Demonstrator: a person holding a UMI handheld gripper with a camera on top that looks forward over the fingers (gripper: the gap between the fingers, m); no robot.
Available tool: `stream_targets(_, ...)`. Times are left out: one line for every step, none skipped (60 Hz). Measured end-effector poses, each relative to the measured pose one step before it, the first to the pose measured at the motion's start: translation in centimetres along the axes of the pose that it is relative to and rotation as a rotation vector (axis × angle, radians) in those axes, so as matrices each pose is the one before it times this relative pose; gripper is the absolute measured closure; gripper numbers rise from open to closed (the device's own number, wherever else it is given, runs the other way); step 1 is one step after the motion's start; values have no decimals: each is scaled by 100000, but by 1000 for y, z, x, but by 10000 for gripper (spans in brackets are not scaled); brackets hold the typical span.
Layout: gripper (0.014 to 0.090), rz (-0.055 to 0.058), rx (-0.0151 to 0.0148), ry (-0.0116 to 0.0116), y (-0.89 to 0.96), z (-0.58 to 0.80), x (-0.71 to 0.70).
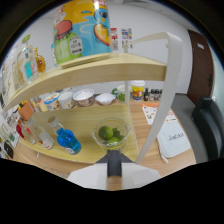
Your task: Make me a cup of Mojito.
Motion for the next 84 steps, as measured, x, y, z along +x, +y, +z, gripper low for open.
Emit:
stream_targets(893, 94, 629, 168, -110, -150, -3)
stream_targets(894, 207, 508, 108, -81, -168, -22)
stream_targets(893, 208, 540, 86, -95, -195, -33)
stream_targets(893, 160, 533, 69, -89, -216, -42)
stream_targets(895, 97, 600, 62, -121, -212, -45)
stream_targets(896, 151, 522, 125, -110, -240, -53)
stream_targets(895, 227, 506, 289, -99, -265, -29)
stream_targets(895, 454, 737, 343, -142, -302, -40)
stream_targets(894, 380, 755, 201, -138, -319, -74)
stream_targets(896, -68, 470, -10, -78, -319, -132)
stream_targets(895, 130, 89, -91, 12, -447, -104)
stream_targets(895, 97, 75, 396, 20, -283, -128)
stream_targets(895, 620, 395, 498, -30, -361, -94)
stream_targets(895, 743, 573, 447, -34, -388, -103)
stream_targets(894, 719, 517, 189, 18, -399, -170)
stream_targets(895, 633, 392, -87, 54, -409, -234)
stream_targets(894, 573, 299, -80, 103, -406, -228)
stream_targets(895, 614, 249, 138, 130, -413, -216)
stream_targets(895, 576, 236, 283, 166, -410, -186)
stream_targets(896, 435, 268, 236, 182, -363, -214)
stream_targets(895, 302, 216, 101, 214, -337, -237)
stream_targets(895, 279, 284, -141, 304, -353, -295)
stream_targets(895, 148, 45, 19, 277, -264, -264)
stream_targets(895, 212, -248, 185, 322, -289, -256)
stream_targets(895, 274, -95, 194, 350, -231, -235)
stream_targets(895, 227, -58, 107, 366, -203, -250)
stream_targets(895, 209, -116, -53, 382, -170, -280)
stream_targets(896, 190, -246, -94, 417, -169, -299)
stream_targets(897, 349, -272, -111, 404, -154, -296)
stream_targets(896, 460, -173, -191, 423, -174, -353)
stream_targets(896, 444, -237, -275, 389, -150, -345)
stream_targets(896, 250, -209, -312, 360, -116, -330)
stream_targets(895, 8, -123, -210, 358, -89, -338)
stream_targets(896, -240, 26, 19, 338, 13, -335)
stream_targets(896, -506, 97, -6, 314, -46, -288)
stream_targets(896, -696, 70, 51, 273, -35, -261)
stream_targets(896, -813, -21, 93, 285, 30, -281)
stream_targets(896, -907, -188, 245, 303, 28, -239)
stream_targets(897, -931, -275, 439, 311, 52, -216)
stream_targets(896, -914, -241, 569, 284, 65, -200)
stream_targets(896, -966, -115, 515, 237, 68, -223)
stream_targets(896, -991, 284, 344, 202, 137, -137)
stream_targets(896, -1107, 167, 420, 141, 62, -220)
stream_targets(896, -1222, 70, 662, 105, 94, -292)
stream_targets(896, -1209, 172, 480, 116, 81, -39)
stream_targets(896, -1373, 7, 951, 57, 88, -216)
stream_targets(895, -1467, 328, 842, 13, 80, -85)
stream_targets(896, -1688, 546, 816, -42, 45, -72)
stream_targets(896, -1990, 728, 864, -98, 44, -48)
stream_targets(895, -2221, 753, 1023, -130, 57, -8)
stream_targets(896, -2381, 793, 1165, -127, 27, 16)
stream_targets(894, -2586, 777, 1177, -164, 15, 31)
stream_targets(895, -2695, 803, 1124, -154, 41, 20)
stream_targets(895, -2643, 858, 870, -73, 41, 122)
stream_targets(895, -2905, 843, 1222, -193, 51, 81)
stream_targets(895, -2935, 776, 1266, -195, 48, 85)
stream_targets(895, -2970, 675, 1295, -173, 79, 98)
stream_targets(895, -3023, 235, 1208, -165, -52, 26)
stream_targets(896, -3295, 584, 1116, -160, 70, 66)
stream_targets(897, -3487, 644, 1083, -157, 67, 89)
stream_targets(896, -3581, 819, 1204, -185, 48, 125)
stream_targets(895, -3639, 833, 1247, -169, 43, 142)
stream_targets(896, -3662, 739, 1161, -150, 51, 103)
stream_targets(897, -3780, 620, 1009, -120, 53, 57)
stream_targets(896, -3943, 522, 917, -76, 68, 52)
stream_targets(896, -3960, 817, 1212, -134, 106, 44)
stream_targets(897, -4051, 593, 1139, -145, 18, 100)
stream_targets(897, -3959, 710, 1159, -58, 20, 182)
stream_targets(897, -4213, 795, 1411, -113, 37, 161)
stream_targets(897, -4459, 799, 1462, -98, 45, 154)
stream_targets(897, -4638, 645, 1510, -62, 66, 156)
stream_targets(897, -4695, 538, 1528, -49, 85, 147)
stream_targets(897, -4599, 552, 1519, -59, 68, 135)
stream_targets(896, -4377, 605, 1310, -58, 111, 73)
stream_targets(897, -3957, 776, 1347, -58, 194, -29)
stream_targets(897, -3533, 471, 824, 9, 52, 0)
stream_targets(897, -3126, 509, 737, -7, 55, -3)
stream_targets(897, -2866, 218, 443, -20, -156, 80)
stream_targets(898, -2965, 508, 780, -78, 42, 42)
stream_targets(898, -2963, 554, 889, -43, 6, 68)
stream_targets(898, -2555, 704, 922, -91, 13, 107)
stream_targets(896, -1986, 934, 870, -173, 35, 93)
stream_targets(897, -1826, 1080, 777, -186, 5, 60)
stream_targets(898, -1994, 770, 631, -109, 10, 41)
